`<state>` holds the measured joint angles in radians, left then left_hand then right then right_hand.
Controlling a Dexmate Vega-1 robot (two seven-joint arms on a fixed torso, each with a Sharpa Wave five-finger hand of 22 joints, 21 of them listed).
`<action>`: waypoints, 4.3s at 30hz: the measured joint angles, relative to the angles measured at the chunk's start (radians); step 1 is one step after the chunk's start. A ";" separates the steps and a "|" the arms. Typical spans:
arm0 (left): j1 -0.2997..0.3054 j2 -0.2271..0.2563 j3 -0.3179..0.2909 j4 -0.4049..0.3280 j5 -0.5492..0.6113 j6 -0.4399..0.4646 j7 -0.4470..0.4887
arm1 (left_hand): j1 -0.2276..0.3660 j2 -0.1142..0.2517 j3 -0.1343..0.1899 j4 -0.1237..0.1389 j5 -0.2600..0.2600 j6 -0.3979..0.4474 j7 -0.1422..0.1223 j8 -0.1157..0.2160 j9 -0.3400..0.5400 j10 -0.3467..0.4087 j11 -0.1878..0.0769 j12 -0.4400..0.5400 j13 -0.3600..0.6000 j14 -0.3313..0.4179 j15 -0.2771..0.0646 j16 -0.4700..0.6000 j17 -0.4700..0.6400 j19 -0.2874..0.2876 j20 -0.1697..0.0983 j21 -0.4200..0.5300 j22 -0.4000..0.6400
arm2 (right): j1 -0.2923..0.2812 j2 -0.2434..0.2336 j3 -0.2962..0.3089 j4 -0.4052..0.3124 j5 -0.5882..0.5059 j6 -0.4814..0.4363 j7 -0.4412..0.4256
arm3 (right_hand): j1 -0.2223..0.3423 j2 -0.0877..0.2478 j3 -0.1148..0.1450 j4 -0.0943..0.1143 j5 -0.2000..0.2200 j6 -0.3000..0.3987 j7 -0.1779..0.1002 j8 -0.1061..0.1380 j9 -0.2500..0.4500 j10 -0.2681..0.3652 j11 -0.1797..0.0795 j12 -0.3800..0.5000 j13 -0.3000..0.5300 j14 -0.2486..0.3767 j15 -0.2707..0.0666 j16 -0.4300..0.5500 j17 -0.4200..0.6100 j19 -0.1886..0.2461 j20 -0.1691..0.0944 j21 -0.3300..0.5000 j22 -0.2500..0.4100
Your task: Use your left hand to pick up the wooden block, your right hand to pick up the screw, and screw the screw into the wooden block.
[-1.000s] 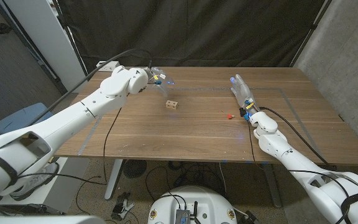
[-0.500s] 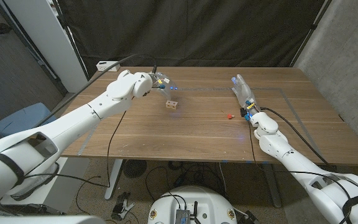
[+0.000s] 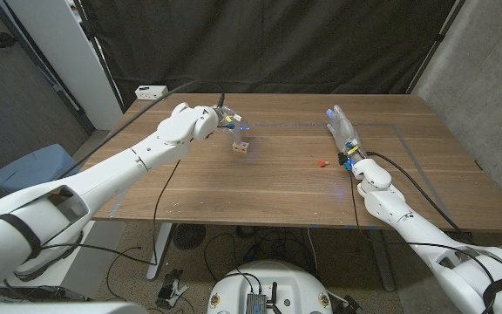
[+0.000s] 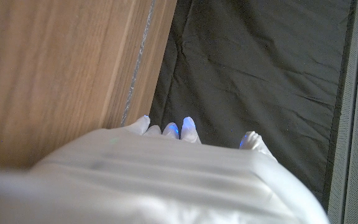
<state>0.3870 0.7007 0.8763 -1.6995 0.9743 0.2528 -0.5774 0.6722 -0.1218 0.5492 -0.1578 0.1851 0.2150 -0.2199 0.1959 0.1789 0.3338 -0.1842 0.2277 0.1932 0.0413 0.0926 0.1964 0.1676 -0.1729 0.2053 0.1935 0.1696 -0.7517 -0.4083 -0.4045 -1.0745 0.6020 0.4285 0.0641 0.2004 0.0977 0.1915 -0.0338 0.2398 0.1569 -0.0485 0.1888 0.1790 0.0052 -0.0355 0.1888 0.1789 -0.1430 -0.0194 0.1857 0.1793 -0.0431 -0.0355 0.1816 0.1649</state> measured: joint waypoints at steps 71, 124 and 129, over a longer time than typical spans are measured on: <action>0.003 -0.053 0.084 0.128 0.034 0.017 0.138 | 0.017 0.017 -0.030 0.006 0.000 0.091 -0.002 0.004 0.005 0.115 -0.014 0.020 0.005 0.111 -0.035 0.000 0.000 0.084 0.006 0.000 0.000 | 0.010 0.023 -0.004 0.026 -0.010 0.007 -0.035 | 0.000 0.000 0.001 -0.008 0.000 -0.009 -0.009 0.000 0.000 0.018 0.007 0.000 0.000 0.000 0.011 0.000 0.005 0.000 0.000 0.000 0.000; 0.039 -0.048 0.093 0.117 0.111 0.054 0.229 | 0.157 0.030 -0.107 0.004 -0.005 0.536 -0.001 0.019 0.005 0.475 -0.025 0.050 0.037 0.338 -0.133 0.004 0.002 0.256 0.005 0.000 0.000 | 0.006 0.025 0.000 0.034 -0.007 0.017 -0.034 | 0.000 0.000 0.001 -0.007 0.000 -0.003 -0.014 0.000 0.000 0.023 0.002 0.000 0.000 0.004 0.007 0.008 0.005 0.000 0.000 0.004 0.000; 0.043 -0.048 0.090 0.118 0.116 0.056 0.238 | 0.166 0.031 -0.111 0.000 -0.005 0.575 -0.002 0.019 0.004 0.512 -0.028 0.050 0.039 0.355 -0.136 0.004 0.002 0.266 0.005 0.000 0.000 | 0.007 0.026 -0.001 0.035 -0.009 0.017 -0.035 | 0.000 0.000 0.001 -0.008 0.000 -0.003 -0.014 0.000 0.000 0.024 0.001 0.000 0.000 0.004 0.007 0.008 0.004 0.000 0.000 0.004 0.000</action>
<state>0.4303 0.6525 0.9666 -1.5818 1.0899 0.3087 -0.3395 0.8382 -0.0906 0.4382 -0.1582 0.1803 0.7896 -0.2217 0.2149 0.1833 0.8463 -0.2119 0.2780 0.2323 0.3959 -0.0431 0.2002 0.1700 0.0932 0.2105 0.1934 0.1696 -0.7445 -0.3821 -0.4057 -1.0395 0.5930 0.4458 0.0292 0.2004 0.0977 0.1921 -0.0413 0.2398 0.1535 -0.0628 0.1888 0.1791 0.0290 -0.0343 0.1888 0.1789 -0.1394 -0.0127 0.1934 0.1838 -0.0430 -0.0355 0.1858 0.1649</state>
